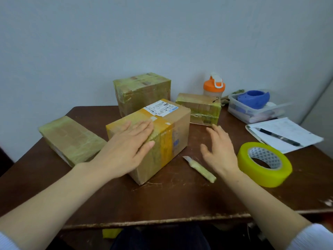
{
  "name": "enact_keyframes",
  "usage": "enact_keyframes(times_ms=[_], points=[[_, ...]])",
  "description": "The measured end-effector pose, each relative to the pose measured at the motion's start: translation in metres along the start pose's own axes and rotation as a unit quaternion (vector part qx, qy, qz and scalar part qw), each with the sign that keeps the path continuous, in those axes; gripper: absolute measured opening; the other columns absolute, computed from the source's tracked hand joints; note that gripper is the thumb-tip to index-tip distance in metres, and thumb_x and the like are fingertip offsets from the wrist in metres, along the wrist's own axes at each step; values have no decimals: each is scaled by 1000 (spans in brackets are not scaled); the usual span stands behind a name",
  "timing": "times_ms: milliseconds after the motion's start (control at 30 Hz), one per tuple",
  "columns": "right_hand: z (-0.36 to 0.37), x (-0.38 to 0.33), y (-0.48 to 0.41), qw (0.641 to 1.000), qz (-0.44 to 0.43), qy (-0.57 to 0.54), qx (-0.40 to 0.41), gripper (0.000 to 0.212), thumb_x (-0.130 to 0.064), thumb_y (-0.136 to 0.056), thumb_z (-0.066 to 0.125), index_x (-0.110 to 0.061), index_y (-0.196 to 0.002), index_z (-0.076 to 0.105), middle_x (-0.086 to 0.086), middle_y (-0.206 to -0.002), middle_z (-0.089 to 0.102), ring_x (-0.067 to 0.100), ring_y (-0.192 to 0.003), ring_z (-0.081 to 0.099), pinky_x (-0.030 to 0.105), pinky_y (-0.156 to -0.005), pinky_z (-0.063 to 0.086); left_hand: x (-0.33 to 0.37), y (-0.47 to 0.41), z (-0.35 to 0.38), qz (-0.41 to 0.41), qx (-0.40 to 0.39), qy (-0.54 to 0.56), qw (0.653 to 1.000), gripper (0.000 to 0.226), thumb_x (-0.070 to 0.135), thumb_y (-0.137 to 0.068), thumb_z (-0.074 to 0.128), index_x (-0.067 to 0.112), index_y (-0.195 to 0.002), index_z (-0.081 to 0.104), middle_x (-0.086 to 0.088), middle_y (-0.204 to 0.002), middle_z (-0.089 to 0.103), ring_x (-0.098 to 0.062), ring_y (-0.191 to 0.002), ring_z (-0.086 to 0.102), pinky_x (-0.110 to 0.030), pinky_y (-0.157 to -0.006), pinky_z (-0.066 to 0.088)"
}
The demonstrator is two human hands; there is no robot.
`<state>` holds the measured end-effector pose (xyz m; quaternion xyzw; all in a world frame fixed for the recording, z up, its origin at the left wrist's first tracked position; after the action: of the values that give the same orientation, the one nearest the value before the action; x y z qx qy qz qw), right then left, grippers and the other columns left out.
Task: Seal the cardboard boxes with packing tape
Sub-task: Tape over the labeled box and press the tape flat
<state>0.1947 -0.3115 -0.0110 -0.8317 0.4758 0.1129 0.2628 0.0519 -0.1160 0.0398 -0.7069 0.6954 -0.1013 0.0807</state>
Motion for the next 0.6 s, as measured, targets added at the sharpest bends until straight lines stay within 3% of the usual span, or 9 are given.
enact_keyframes(times_ms=[100,200,300,400,467,500,533,600], points=[[-5,40,3,981,128,137,-56,79,-38,-88,56,-8,-149,15,17,-158,7,31,-146,0,44,-117,0,17,-8,3,-6,3,-12,1000,69,52,-92,2,15,-151,10,2,-158,5,-11,-146,4,-23,-114,-10],[-16,65,10,960,189,196,-72,93,-47,-84,59,-5,-148,8,21,-157,2,35,-145,-3,47,-116,-1,34,-22,7,-21,8,-28,999,61,43,-98,9,13,-151,9,-2,-159,5,-13,-146,3,-25,-113,-10],[-26,83,18,949,220,214,-65,97,-49,-80,63,-1,-147,13,22,-152,17,36,-142,14,44,-115,11,53,-34,11,-29,21,-40,999,58,40,-101,13,11,-151,10,-5,-159,5,-16,-146,5,-28,-114,-9],[-30,96,22,940,229,233,-98,84,-52,-79,61,-4,-141,31,16,-143,38,32,-134,34,40,-113,24,73,-44,15,-14,29,-57,998,58,39,-101,13,9,-151,11,-8,-159,7,-18,-146,6,-30,-114,-10],[-33,98,23,930,222,258,-140,63,-57,-81,58,-13,-125,50,10,-133,52,28,-127,45,39,-112,27,83,-51,17,5,25,-56,998,58,38,-102,14,8,-150,12,-9,-159,8,-19,-146,6,-30,-114,-10],[-34,99,23,929,218,258,-152,46,-58,-82,56,-19,-107,57,7,-124,59,26,-121,50,39,-111,27,84,-55,17,12,19,-47,999,57,38,-102,14,8,-150,12,-10,-159,9,-19,-146,7,-30,-114,-9],[-35,99,23,930,221,245,-162,36,-58,-84,55,-22,-88,54,4,-114,63,24,-115,54,39,-110,27,83,-58,17,13,9,-34,999,57,38,-102,15,7,-150,13,-10,-159,9,-19,-146,6,-29,-114,-8],[-37,95,25,936,220,217,-170,38,-56,-86,54,-23,-71,43,1,-103,65,23,-106,57,38,-104,32,74,-61,16,5,-24,-9,1000,60,41,-101,15,8,-151,10,-8,-159,5,-17,-146,3,-27,-114,-8]])
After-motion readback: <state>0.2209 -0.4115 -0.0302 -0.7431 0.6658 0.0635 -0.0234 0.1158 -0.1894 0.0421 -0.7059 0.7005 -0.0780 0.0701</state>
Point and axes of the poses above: each hand's wrist, its own y-axis away from the middle knuckle, its own z-axis out of the palm, x = y × z, the point moved 4 cm from there along -y, towards the middle knuckle
